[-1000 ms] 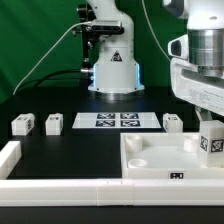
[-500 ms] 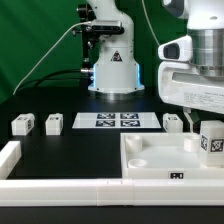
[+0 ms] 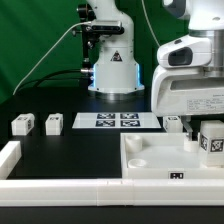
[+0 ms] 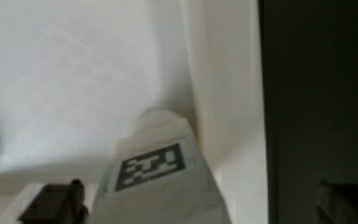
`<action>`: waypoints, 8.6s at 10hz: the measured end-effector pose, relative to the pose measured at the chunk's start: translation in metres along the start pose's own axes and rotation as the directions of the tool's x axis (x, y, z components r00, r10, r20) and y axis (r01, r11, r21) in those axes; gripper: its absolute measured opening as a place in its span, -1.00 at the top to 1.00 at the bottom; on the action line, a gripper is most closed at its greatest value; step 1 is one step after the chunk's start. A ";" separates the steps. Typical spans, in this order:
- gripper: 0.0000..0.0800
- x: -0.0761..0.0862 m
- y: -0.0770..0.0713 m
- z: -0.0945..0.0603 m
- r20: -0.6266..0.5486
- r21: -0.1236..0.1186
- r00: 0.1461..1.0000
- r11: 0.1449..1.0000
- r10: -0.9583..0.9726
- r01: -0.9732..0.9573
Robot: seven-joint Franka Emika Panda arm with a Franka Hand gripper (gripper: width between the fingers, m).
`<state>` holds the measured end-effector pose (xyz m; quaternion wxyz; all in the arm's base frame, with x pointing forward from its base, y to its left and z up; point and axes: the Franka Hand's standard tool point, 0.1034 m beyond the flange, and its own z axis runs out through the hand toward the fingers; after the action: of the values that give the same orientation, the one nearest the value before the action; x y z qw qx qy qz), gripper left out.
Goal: Assemble one leg
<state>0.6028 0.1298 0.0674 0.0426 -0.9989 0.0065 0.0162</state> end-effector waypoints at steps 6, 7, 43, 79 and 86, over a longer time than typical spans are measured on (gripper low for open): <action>-0.04 0.001 0.005 0.000 0.000 0.001 0.964 0.964 -0.265 0.265; -0.04 0.001 0.006 0.000 0.000 0.000 0.965 0.965 -0.264 0.264; -0.62 -0.001 0.010 0.004 -0.009 0.007 0.985 0.985 -0.172 0.172; -0.62 -0.001 0.008 0.004 -0.003 0.013 0.884 0.884 0.467 -0.467; -0.62 0.000 0.015 0.005 -0.010 -0.006 0.990 0.990 -0.140 0.140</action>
Offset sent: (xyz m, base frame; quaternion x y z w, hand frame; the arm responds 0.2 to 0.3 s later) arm 0.0006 -0.0007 0.0008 0.0087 -0.0013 0.0082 0.9999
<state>0.6024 0.1150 0.0615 0.0408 -0.9971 -0.0635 0.0080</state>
